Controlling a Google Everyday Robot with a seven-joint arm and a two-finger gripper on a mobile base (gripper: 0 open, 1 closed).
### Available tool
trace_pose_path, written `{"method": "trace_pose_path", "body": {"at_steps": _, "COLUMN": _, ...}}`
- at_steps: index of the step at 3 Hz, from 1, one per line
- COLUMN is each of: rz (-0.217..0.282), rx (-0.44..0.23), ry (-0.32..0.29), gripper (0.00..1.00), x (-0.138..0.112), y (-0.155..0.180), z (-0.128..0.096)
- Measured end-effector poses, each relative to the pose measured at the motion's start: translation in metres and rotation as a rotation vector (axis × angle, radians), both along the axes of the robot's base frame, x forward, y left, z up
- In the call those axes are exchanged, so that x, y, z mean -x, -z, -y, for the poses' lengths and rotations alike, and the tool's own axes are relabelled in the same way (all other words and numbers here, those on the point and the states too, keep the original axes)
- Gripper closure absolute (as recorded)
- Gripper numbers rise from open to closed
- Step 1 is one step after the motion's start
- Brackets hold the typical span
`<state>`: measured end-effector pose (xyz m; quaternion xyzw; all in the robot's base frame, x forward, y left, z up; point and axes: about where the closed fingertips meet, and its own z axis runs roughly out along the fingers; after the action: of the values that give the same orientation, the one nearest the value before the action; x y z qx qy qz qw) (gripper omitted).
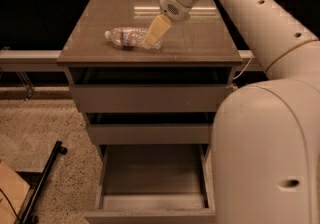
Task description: Place water bottle into bottom drawer
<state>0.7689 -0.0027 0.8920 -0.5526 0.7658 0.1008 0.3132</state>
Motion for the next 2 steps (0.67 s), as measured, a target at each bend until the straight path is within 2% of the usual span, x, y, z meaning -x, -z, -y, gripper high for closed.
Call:
{"method": "trace_pose_path", "body": {"at_steps": 1, "rz": -0.041, "rx": -0.039, "ry": 0.008, "gripper": 0.00, "x": -0.024, "y": 0.031, "z": -0.020}}
{"method": "trace_pose_path", "body": {"at_steps": 2, "rz": -0.087, "rx": -0.065, "ry": 0.011, "gripper": 0.19, "x": -0.036, "y": 0.055, "z": -0.036}}
